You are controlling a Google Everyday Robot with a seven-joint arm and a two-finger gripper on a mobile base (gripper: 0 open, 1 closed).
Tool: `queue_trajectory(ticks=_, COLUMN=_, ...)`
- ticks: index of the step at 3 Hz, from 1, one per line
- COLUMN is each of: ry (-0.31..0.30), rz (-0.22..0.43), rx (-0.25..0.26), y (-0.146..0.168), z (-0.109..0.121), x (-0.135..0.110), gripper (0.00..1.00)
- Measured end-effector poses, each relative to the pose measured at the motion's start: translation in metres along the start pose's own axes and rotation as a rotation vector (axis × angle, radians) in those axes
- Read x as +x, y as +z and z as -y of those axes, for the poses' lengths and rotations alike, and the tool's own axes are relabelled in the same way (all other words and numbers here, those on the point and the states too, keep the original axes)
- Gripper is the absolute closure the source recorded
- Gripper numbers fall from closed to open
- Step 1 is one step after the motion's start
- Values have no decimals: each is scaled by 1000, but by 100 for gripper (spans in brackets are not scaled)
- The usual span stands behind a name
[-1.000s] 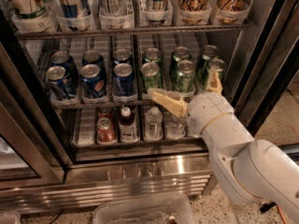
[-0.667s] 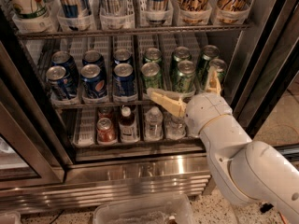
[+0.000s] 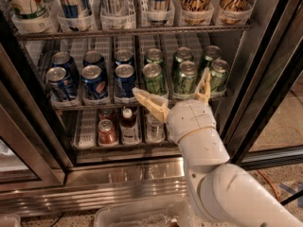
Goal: Pick orange can from top shelf of fridge
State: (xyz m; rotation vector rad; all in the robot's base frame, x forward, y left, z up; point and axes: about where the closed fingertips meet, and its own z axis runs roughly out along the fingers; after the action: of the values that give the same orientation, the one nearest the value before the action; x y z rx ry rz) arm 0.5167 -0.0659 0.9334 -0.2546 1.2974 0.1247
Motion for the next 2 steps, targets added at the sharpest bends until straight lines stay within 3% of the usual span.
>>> queue_trajectory(ticks=1, ry=-64, rz=0, rx=102, y=-5, z=5, x=-5, gripper=0)
queue_trajectory(ticks=2, ry=-70, rz=-38, rx=188, y=-15, z=35, x=-9, gripper=0)
